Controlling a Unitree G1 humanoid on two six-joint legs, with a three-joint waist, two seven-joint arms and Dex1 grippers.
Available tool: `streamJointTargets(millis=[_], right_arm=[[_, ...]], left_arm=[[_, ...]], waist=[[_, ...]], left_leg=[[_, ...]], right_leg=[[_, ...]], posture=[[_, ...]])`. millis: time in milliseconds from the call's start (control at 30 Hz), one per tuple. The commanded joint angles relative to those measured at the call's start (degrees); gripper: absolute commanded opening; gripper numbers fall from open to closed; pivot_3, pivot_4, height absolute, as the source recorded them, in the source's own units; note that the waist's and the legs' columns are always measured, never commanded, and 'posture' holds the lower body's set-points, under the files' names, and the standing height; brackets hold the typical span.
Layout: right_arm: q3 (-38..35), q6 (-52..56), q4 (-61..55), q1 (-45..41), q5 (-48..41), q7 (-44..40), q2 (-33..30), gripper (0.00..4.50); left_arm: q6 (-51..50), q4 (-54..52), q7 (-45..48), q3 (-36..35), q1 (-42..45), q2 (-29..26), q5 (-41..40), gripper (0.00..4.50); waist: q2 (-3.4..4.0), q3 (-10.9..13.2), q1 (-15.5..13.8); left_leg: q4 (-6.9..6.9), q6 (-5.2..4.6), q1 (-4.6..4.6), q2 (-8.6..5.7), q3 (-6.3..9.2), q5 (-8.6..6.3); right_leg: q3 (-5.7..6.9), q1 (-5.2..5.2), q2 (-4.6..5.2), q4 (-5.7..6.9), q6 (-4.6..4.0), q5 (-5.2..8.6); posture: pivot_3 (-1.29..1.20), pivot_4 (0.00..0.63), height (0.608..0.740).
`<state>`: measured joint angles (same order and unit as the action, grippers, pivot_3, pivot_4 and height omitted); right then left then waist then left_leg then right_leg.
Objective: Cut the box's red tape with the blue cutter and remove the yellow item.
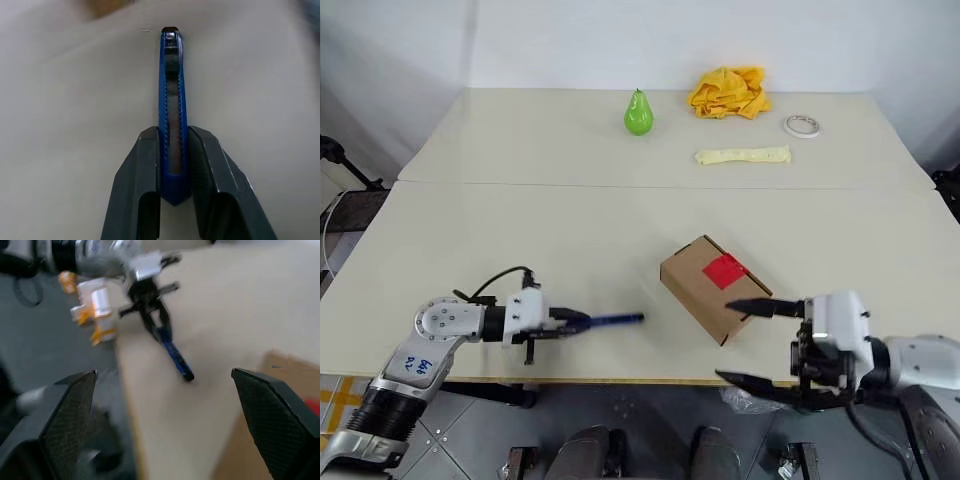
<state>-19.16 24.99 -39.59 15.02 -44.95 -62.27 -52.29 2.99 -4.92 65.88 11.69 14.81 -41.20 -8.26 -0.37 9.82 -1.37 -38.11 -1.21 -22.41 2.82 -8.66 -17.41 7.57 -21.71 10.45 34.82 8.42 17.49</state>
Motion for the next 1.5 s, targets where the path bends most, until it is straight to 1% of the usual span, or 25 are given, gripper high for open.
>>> streamJointTargets(millis=[33,100,200,300,333,400,467,567,700,1067,1333,1433,1500], right_arm=[[3.10,4.42,-3.71,1.11,1.35,4.87,-0.73,4.50],[5.33,5.74,-4.35,1.43,3.79,6.45,-1.35,4.50],[8.45,6.35,-3.82,0.20,7.77,8.82,-1.69,3.91],[10.32,6.30,-3.55,-0.88,10.01,9.68,-1.63,2.94],[12.44,5.98,-2.88,-2.07,12.02,10.32,-1.40,2.53],[15.89,5.44,-1.51,-4.38,15.56,11.73,-0.66,1.90],[18.13,5.22,-0.78,-6.15,17.73,12.88,0.15,1.10],[21.23,5.64,0.51,-9.37,19.65,13.59,1.34,0.06],[23.40,6.38,1.50,-11.28,20.75,13.80,2.26,0.02],[28.58,5.09,4.70,-12.72,24.53,13.02,3.87,0.02],[32.84,6.84,6.54,-16.73,26.14,15.44,9.47,0.02],[29.98,7.66,4.88,-16.34,23.67,15.50,10.14,0.02],[26.99,7.15,2.61,-14.40,21.02,12.72,8.15,0.02]], left_arm=[[-6.44,-5.45,-1.26,6.83,1.56,3.36,3.81,0.44],[-10.08,-6.98,-2.48,10.29,2.40,5.67,6.37,0.44],[-13.51,-6.93,-4.25,12.55,3.97,7.81,8.96,0.44],[-16.47,-7.51,-5.48,12.90,4.48,8.23,9.57,0.44],[-16.71,-7.60,-5.86,13.37,4.61,8.49,9.93,0.44],[-17.48,-7.71,-6.66,14.04,4.73,8.98,10.70,0.44],[-18.99,-8.65,-7.44,14.34,4.39,9.36,10.98,0.44],[-20.56,-9.83,-8.27,14.88,4.05,10.13,10.81,0.44],[-21.23,-11.18,-8.57,15.63,3.58,9.89,10.98,0.44],[-22.76,-12.29,-9.63,16.28,4.59,10.34,11.46,0.44],[-22.98,-12.77,-9.74,16.81,4.49,10.65,11.65,0.44],[-23.51,-13.32,-9.78,16.76,4.24,10.50,11.59,0.44],[-23.58,-13.50,-9.65,16.76,4.23,10.24,11.66,0.44]], waist=[[-0.02,0.01,-0.02],[-0.08,0.05,-0.19],[-0.10,0.05,-0.15],[-0.09,0.05,-0.11],[-0.10,0.05,-0.09],[-0.10,0.05,-0.14],[-0.10,0.04,-0.23],[-0.10,0.04,-0.24],[-0.10,0.04,-0.28],[-0.10,0.04,-0.17],[-0.09,0.04,-0.14],[-0.10,0.04,-0.17],[-0.10,0.04,-0.24]], left_leg=[[-0.03,-0.02,-0.05,-0.01,0.00,-0.01],[-0.07,-0.09,-0.06,-0.05,0.00,-0.04],[-0.13,-0.15,-0.13,-0.06,0.01,-0.08],[-0.14,-0.15,-0.10,-0.05,0.01,-0.08],[-0.14,-0.15,-0.10,-0.04,0.01,-0.08],[-0.16,-0.15,-0.09,-0.04,0.01,-0.07],[-0.19,-0.17,-0.09,-0.05,0.03,-0.07],[-0.20,-0.20,-0.10,-0.04,0.04,-0.07],[-0.20,-0.21,-0.11,-0.05,0.05,-0.08],[-0.20,-0.21,-0.11,-0.07,0.04,-0.08],[-0.20,-0.21,-0.11,-0.05,0.04,-0.08],[-0.20,-0.21,-0.13,-0.05,0.04,-0.08],[-0.20,-0.21,-0.13,-0.05,0.04,-0.09]], right_leg=[[0.01,0.00,0.00,-0.08,0.00,0.00],[0.00,0.02,0.01,-0.19,0.00,0.00],[0.01,0.03,0.02,-0.36,0.01,0.00],[0.01,0.03,0.02,-0.36,0.01,0.00],[0.01,0.03,0.01,-0.36,0.01,0.00],[0.01,0.05,0.02,-0.36,0.01,0.00],[0.02,0.08,0.03,-0.37,0.01,0.00],[0.02,0.09,0.08,-0.37,0.01,0.00],[0.04,0.09,0.07,-0.37,0.01,0.00],[0.05,0.09,0.07,-0.38,0.02,0.00],[0.05,0.08,0.07,-0.36,0.01,-0.01],[0.06,0.08,0.07,-0.37,0.01,-0.01],[0.05,0.08,0.07,-0.37,0.01,-0.01]], posture=[[0.00,0.150,0.740],[0.00,0.150,0.740],[0.00,0.150,0.740],[0.00,0.150,0.740],[0.00,0.150,0.740],[0.00,0.150,0.740],[0.00,0.150,0.740],[0.00,0.150,0.740],[0.00,0.150,0.740],[0.00,0.150,0.740],[0.00,0.150,0.740],[0.00,0.150,0.740],[0.00,0.150,0.740]])
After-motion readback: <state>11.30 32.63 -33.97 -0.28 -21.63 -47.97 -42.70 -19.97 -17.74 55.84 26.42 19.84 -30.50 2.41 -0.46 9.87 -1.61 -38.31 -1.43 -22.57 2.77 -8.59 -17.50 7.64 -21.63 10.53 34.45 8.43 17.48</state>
